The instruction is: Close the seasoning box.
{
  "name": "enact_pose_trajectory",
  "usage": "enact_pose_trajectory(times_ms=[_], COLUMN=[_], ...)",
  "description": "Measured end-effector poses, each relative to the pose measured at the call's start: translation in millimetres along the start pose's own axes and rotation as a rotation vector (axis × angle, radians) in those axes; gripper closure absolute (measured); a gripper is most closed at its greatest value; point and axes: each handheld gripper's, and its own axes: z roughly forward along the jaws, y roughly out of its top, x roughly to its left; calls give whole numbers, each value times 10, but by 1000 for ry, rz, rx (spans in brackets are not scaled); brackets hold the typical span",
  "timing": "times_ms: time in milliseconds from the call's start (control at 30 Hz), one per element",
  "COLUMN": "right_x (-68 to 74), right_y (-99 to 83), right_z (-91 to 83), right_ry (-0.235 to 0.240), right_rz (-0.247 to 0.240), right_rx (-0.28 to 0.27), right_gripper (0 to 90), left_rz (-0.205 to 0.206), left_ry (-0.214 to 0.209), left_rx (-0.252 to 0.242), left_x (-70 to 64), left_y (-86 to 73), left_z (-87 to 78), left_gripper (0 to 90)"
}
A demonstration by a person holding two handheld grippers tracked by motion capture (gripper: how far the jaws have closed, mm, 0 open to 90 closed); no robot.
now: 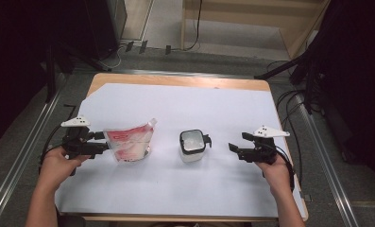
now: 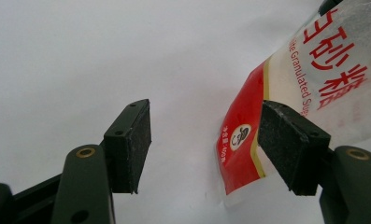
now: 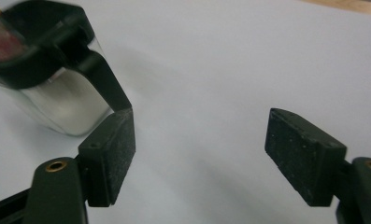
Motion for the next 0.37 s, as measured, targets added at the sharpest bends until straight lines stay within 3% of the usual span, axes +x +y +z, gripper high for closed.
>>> enact_pose_trajectory(times_ms=[367], right_x=[-31], right_y=[-74], right_z=[0], right_ry=[-4], right_rz=[16], right_rx=[32], right_gripper=[212], left_rz=[1], left_ry=[0], left_rx=[10], left_x=[29], left_y=[36], left_z=[49], left_gripper=[351])
